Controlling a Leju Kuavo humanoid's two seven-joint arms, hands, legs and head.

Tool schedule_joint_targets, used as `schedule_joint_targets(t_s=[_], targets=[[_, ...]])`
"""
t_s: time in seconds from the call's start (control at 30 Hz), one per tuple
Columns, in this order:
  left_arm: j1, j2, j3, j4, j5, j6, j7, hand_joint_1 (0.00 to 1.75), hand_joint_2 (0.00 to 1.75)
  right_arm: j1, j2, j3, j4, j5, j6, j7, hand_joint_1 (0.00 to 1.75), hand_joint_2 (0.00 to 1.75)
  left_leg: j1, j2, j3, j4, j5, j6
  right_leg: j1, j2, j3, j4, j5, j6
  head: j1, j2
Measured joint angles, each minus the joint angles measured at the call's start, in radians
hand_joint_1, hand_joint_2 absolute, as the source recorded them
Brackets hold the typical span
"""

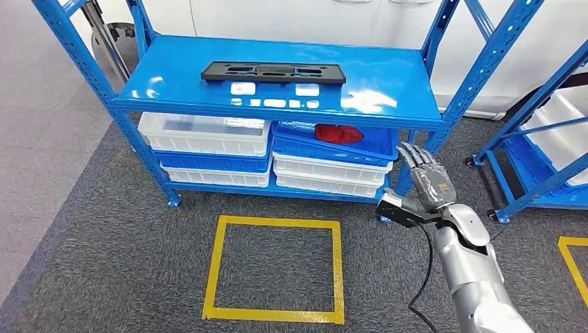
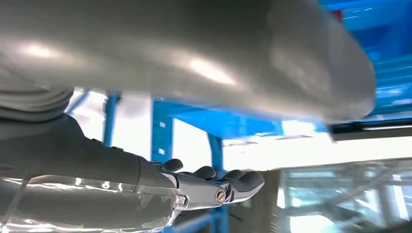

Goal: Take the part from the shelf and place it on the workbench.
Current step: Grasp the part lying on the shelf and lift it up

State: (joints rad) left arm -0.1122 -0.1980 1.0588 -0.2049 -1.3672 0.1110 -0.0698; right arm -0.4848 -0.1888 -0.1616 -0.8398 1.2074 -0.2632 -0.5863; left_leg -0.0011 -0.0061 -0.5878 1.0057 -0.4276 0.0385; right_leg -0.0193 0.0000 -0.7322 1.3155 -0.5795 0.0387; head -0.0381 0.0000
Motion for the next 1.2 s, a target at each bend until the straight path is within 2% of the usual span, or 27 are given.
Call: schedule_joint_targets(t_s=[0.07, 0.1, 0.17, 0.2, 0.23, 0.3, 0.4, 0.47, 0.53, 0.57, 0.6, 0.63, 0.67, 0.7, 0.73, 0.77, 0.9, 0.93, 0.97, 1.03, 1.07, 1.1, 1.13, 1.17, 1.2], targets=[[0.0, 0.0, 0.0, 0.0, 0.0, 0.0, 0.0, 0.0, 0.0, 0.012, -0.002, 0.022, -0.026, -0.003, 0.001, 0.004, 0.0, 1.75, -0.001, -0.001, 0.0, 0.002, -0.001, 0.0, 0.0, 0.0, 0.01, -0.027, 0.026, -0.002, 0.0, 0.0], [0.0, 0.0, 0.0, 0.0, 0.0, 0.0, 0.0, 0.0, 0.0, 0.022, -0.005, 0.045, -0.053, -0.005, 0.001, 0.007, 0.0, 1.75, -0.002, -0.002, 0.001, 0.005, -0.003, 0.0, 0.0, 0.0, 0.028, -0.069, 0.057, -0.004, 0.0, 0.0], [-0.001, 0.0, 0.001, 0.0, 0.0, 0.0, 0.0, 0.0, 0.0, 0.034, -0.011, 0.085, -0.099, -0.006, 0.002, 0.015, 0.0, 1.75, -0.004, -0.002, 0.001, 0.01, -0.007, -0.002, 0.002, 0.0, 0.083, -0.19, 0.121, -0.012, 0.0, 0.0], [-0.002, 0.0, 0.001, 0.0, 0.0, 0.0, 0.0, 0.0, 0.0, 0.037, -0.014, 0.105, -0.121, -0.006, 0.002, 0.019, 0.0, 1.75, -0.006, -0.002, 0.0, 0.013, -0.01, -0.005, 0.005, 0.0, 0.106, -0.239, 0.137, -0.017, 0.0, 0.0], [-0.002, 0.0, 0.001, 0.001, -0.001, 0.0, 0.0, 0.0, 0.0, 0.041, -0.017, 0.124, -0.141, -0.005, 0.002, 0.023, 0.0, 1.75, -0.007, -0.002, -0.002, 0.016, -0.012, -0.007, 0.008, -0.001, 0.118, -0.267, 0.141, -0.021, 0.0, 0.0], [-0.003, 0.0, 0.001, 0.002, -0.003, 0.0, 0.0, 0.0, 0.0, 0.056, -0.023, 0.175, -0.192, 0.001, 0.002, 0.036, 0.0, 1.75, -0.008, -0.001, -0.004, 0.018, -0.015, -0.016, 0.014, 0.0, 0.125, -0.286, 0.137, -0.029, 0.0, 0.0], [-0.004, 0.0, 0.001, 0.003, -0.006, 0.001, 0.0, 0.0, 0.0, 0.079, -0.031, 0.262, -0.273, 0.017, 0.002, 0.057, 0.0, 1.75, -0.006, 0.0, -0.007, 0.032, -0.029, -0.032, 0.009, 0.0, 0.132, -0.297, 0.141, -0.042, 0.0, 0.0], [-0.006, 0.0, 0.0, 0.003, -0.007, 0.002, 0.0, 0.0, 0.0, 0.09, -0.035, 0.321, -0.323, 0.026, 0.001, 0.071, 0.0, 1.75, -0.001, 0.0, -0.044, 0.115, -0.075, -0.045, 0.003, -0.002, 0.14, -0.303, 0.141, -0.05, 0.0, 0.0], [-0.006, 0.001, 0.0, 0.003, -0.008, 0.003, 0.0, 0.0, 0.0, 0.103, -0.039, 0.376, -0.367, 0.037, 0.001, 0.086, 0.0, 1.75, 0.006, 0.0, -0.111, 0.247, -0.13, -0.055, 0.003, -0.002, 0.144, -0.303, 0.137, -0.054, 0.0, 0.0], [-0.006, 0.001, 0.0, 0.003, -0.009, 0.003, 0.0, 0.0, 0.0, 0.112, -0.041, 0.403, -0.388, 0.043, 0.002, 0.093, 0.0, 1.75, 0.01, 0.001, -0.135, 0.291, -0.139, -0.059, 0.003, -0.002, 0.146, -0.303, 0.135, -0.054, 0.0, 0.0], [-0.005, 0.002, 0.0, 0.003, -0.01, 0.003, 0.0, 0.0, 0.0, 0.12, -0.043, 0.43, -0.409, 0.048, 0.001, 0.1, 0.0, 1.75, 0.013, 0.001, -0.142, 0.297, -0.127, -0.063, 0.002, -0.001, 0.149, -0.302, 0.132, -0.052, 0.0, 0.0], [-0.006, 0.003, 0.0, 0.003, -0.012, 0.003, 0.0, 0.0, 0.0, 0.128, -0.046, 0.457, -0.431, 0.053, 0.001, 0.107, 0.0, 1.75, 0.017, 0.001, -0.129, 0.265, -0.098, -0.065, 0.0, 0.0, 0.154, -0.302, 0.128, -0.049, 0.0, 0.0], [-0.006, 0.004, 0.0, 0.003, -0.013, 0.003, -0.001, 0.0, 0.0, 0.135, -0.049, 0.486, -0.453, 0.058, 0.001, 0.115, 0.0, 1.75, 0.019, 0.002, -0.098, 0.196, -0.057, -0.066, -0.002, 0.001, 0.161, -0.302, 0.121, -0.045, 0.0, 0.0], [-0.007, 0.005, 0.0, 0.003, -0.015, 0.003, -0.001, 0.0, 0.0, 0.139, -0.053, 0.514, -0.475, 0.063, 0.001, 0.123, 0.0, 1.75, 0.02, 0.003, -0.063, 0.125, -0.028, -0.066, -0.002, 0.002, 0.167, -0.301, 0.115, -0.039, 0.0, 0.0], [-0.009, 0.005, -0.001, 0.003, -0.016, 0.004, -0.003, 0.0, 0.0, 0.141, -0.057, 0.54, -0.493, 0.068, 0.001, 0.13, 0.0, 1.75, 0.019, 0.003, -0.032, 0.066, -0.011, -0.062, -0.002, 0.002, 0.172, -0.3, 0.109, -0.033, 0.0, 0.0], [-0.01, 0.006, -0.001, 0.004, -0.016, 0.005, -0.005, 0.0, 0.0, 0.14, -0.06, 0.566, -0.509, 0.073, 0.0, 0.138, 0.0, 1.75, 0.017, 0.003, -0.013, 0.028, -0.006, -0.057, -0.001, 0.003, 0.175, -0.301, 0.105, -0.027, 0.0, 0.0], [-0.014, 0.007, -0.001, 0.004, -0.016, 0.014, -0.013, 0.0, 0.0, 0.121, -0.069, 0.666, -0.542, 0.08, -0.006, 0.166, 0.0, 1.75, 0.015, 0.0, 0.008, 0.004, -0.021, -0.026, -0.002, 0.002, 0.176, -0.281, 0.104, -0.003, 0.0, 0.0], [-0.015, 0.008, -0.001, 0.004, -0.014, 0.016, -0.015, 0.0, 0.0, 0.111, -0.069, 0.686, -0.544, 0.073, -0.008, 0.17, 0.0, 1.75, 0.015, 0.0, 0.017, 0.002, -0.024, -0.019, -0.003, 0.001, 0.161, -0.251, 0.092, 0.0, 0.0, 0.0], [-0.016, 0.008, -0.001, 0.004, -0.012, 0.017, -0.016, 0.0, 0.0, 0.099, -0.07, 0.702, -0.544, 0.063, -0.008, 0.172, 0.0, 1.75, 0.014, 0.0, 0.025, 0.0, -0.027, -0.013, -0.004, 0.001, 0.133, -0.201, 0.073, 0.001, 0.0, 0.0], [-0.015, 0.008, -0.001, 0.004, -0.008, 0.018, -0.018, 0.0, 0.0, 0.079, -0.072, 0.727, -0.541, 0.038, -0.008, 0.171, 0.0, 1.75, 0.01, -0.001, 0.037, 0.0, -0.039, -0.006, -0.002, 0.001, 0.047, -0.072, 0.029, 0.001, 0.0, 0.0], [-0.013, 0.008, -0.001, 0.004, -0.006, 0.018, -0.018, 0.0, 0.0, 0.074, -0.073, 0.737, -0.539, 0.029, -0.008, 0.17, 0.0, 1.75, 0.008, -0.002, 0.045, 0.0, -0.046, -0.004, -0.001, 0.001, 0.008, -0.025, 0.018, -0.001, 0.0, 0.0], [-0.011, 0.008, 0.0, 0.004, -0.006, 0.018, -0.017, 0.0, 0.0, 0.071, -0.074, 0.745, -0.536, 0.023, -0.008, 0.168, 0.0, 1.75, 0.005, -0.004, 0.054, 0.0, -0.054, -0.003, 0.0, 0.001, -0.016, -0.01, 0.022, -0.004, 0.0, 0.0], [-0.008, 0.008, 0.0, 0.004, -0.005, 0.018, -0.017, 0.0, 0.0, 0.068, -0.076, 0.752, -0.535, 0.019, -0.008, 0.167, 0.0, 1.75, 0.003, -0.006, 0.067, 0.0, -0.063, -0.003, 0.002, 0.0, -0.022, -0.031, 0.043, -0.01, 0.0, 0.0], [-0.007, 0.008, 0.0, 0.004, -0.005, 0.018, -0.017, 0.0, 0.0, 0.065, -0.077, 0.757, -0.534, 0.016, -0.008, 0.167, 0.0, 1.75, 0.0, -0.007, 0.081, 0.0, -0.074, -0.004, 0.005, 0.001, -0.012, -0.084, 0.081, -0.018, 0.0, 0.0], [-0.006, 0.007, 0.0, 0.004, -0.004, 0.018, -0.017, 0.0, 0.0, 0.061, -0.079, 0.762, -0.532, 0.014, -0.008, 0.166, 0.0, 1.75, -0.002, -0.008, 0.095, -0.001, -0.086, -0.005, 0.01, 0.0, 0.005, -0.155, 0.136, -0.029, 0.0, 0.0]])
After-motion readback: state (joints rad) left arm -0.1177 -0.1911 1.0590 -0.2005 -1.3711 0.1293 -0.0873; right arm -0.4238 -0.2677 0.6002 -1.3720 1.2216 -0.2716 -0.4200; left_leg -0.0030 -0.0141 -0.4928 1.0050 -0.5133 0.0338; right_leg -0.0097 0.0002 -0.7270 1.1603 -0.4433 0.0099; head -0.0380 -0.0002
